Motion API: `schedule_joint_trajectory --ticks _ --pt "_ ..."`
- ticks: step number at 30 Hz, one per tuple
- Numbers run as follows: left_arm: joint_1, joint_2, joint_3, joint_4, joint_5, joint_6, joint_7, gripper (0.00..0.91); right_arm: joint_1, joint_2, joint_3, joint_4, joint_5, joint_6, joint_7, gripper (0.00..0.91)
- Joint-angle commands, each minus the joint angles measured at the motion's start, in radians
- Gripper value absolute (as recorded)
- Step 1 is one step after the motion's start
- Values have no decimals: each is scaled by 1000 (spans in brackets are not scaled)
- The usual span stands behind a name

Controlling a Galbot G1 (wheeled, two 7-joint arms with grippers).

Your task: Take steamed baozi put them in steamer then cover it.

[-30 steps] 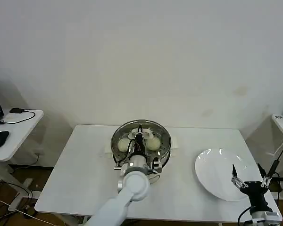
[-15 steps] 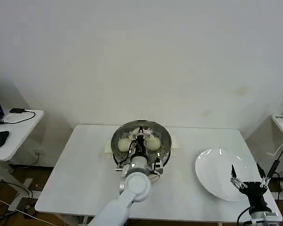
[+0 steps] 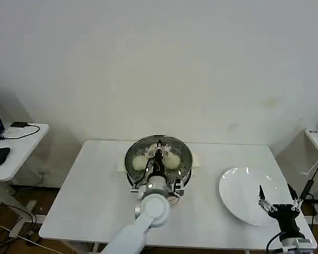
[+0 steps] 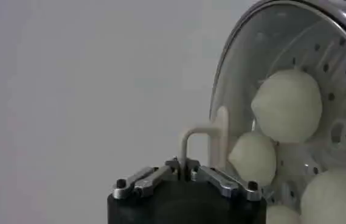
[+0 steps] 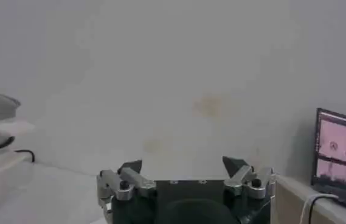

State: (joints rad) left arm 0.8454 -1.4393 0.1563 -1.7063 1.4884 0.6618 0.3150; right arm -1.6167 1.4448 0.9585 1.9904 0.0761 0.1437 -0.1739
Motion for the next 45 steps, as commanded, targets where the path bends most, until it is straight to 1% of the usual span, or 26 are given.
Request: schedule_joint_trajectory --ticks 1,8,17,23,26,30,31,33,36,37,38,39,40,42,44,45 --pt "9 10 -2 -35 3 -1 2 907 -1 0 -2 1 -2 0 0 907" --pt "24 51 3 -110 -14 -1 16 907 -4 6 -9 5 -11 0 0 907" --pt "67 165 3 -235 -70 0 29 907 -9 9 -13 6 -13 1 0 907" --pt "111 228 -14 -342 -97 -4 31 907 -11 12 -21 5 -20 3 1 907" --pt "158 264 -15 -419 -136 -11 25 907 -11 12 -21 5 -21 3 1 907" --pt "252 293 -48 -540 -215 -59 -20 907 -13 9 -22 2 -18 4 1 907" --pt "263 295 -57 -555 -249 -70 -28 907 -13 9 -23 1 -18 5 1 907" --pt "315 302 -107 -611 -383 -95 -101 907 -12 8 -25 -4 -15 6 2 907" --pt "399 305 -235 -656 -639 -154 -242 907 -13 5 -27 -10 -9 10 2 907" --pt "429 303 -281 -654 -768 -196 -297 907 -14 4 -27 -12 -9 11 2 907" --pt "469 294 -337 -637 -885 -299 -356 907 -16 3 -30 -13 -4 11 2 907" --pt "501 277 -406 -623 -998 -373 -401 907 -17 2 -34 -15 -2 12 2 907" --pt "547 261 -479 -609 -1062 -429 -427 907 -19 3 -39 -16 -4 14 2 907" --pt "628 233 -563 -598 -1277 -471 -524 907 -24 4 -51 -24 -6 20 4 907" --pt "702 209 -644 -574 -1399 -556 -579 907 -30 5 -63 -33 -19 31 7 907" --pt "735 198 -685 -556 -1446 -622 -588 907 -35 3 -72 -41 -22 38 9 907"
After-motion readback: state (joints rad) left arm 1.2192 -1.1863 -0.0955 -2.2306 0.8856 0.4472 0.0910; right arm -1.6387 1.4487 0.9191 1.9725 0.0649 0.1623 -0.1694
